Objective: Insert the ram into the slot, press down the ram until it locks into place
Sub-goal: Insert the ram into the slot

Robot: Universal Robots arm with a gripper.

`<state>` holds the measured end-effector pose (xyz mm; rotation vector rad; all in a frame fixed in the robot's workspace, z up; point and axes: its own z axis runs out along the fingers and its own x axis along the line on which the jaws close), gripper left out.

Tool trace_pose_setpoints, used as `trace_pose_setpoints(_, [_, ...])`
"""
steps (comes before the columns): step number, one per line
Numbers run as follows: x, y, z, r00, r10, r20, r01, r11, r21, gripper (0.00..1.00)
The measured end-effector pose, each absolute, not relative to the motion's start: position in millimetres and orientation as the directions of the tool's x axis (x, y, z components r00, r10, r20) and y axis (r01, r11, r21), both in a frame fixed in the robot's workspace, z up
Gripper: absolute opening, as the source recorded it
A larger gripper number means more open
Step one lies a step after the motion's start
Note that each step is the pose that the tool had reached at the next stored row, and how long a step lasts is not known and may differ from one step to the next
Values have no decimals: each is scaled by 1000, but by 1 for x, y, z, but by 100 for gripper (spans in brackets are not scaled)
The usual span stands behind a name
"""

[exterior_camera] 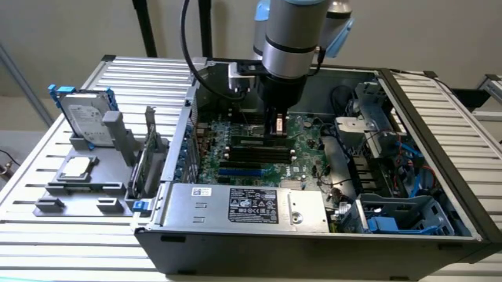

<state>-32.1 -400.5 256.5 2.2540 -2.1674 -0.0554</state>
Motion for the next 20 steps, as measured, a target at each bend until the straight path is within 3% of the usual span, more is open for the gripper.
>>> trace_pose_setpoints(20, [-32,-404,237,39,-999,-16,-999,-39,33,14])
